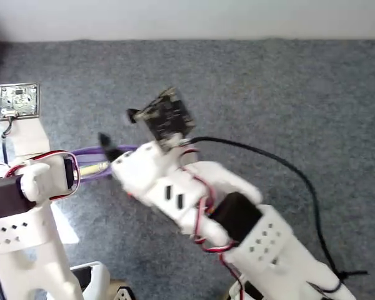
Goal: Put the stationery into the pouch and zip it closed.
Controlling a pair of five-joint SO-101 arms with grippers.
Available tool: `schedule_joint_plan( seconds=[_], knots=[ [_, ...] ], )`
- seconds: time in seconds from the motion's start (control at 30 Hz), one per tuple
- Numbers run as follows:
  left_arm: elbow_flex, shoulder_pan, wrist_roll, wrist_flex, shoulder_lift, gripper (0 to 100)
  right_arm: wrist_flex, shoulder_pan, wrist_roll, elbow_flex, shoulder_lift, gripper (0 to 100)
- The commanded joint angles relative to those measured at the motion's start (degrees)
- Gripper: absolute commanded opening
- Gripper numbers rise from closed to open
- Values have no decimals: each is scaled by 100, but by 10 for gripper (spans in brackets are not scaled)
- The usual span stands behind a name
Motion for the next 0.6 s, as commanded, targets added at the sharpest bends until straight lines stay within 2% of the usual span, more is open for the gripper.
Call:
schedule_joint_plan(
  seconds=[0.0,0.17,0.23,0.37,0.57],
  knots=[
    [-75,9,97,26,9,11,558,910,53,-62,-374,119],
    [-75,9,97,18,9,11,1596,2193,-9,-35,-400,116],
    [-75,9,97,18,9,11,1930,2501,-237,-35,-277,116],
    [-75,9,97,18,9,11,2554,2659,0,-35,400,117],
    [-75,9,97,18,9,11,2607,2563,967,-70,1930,117]
  ],
)
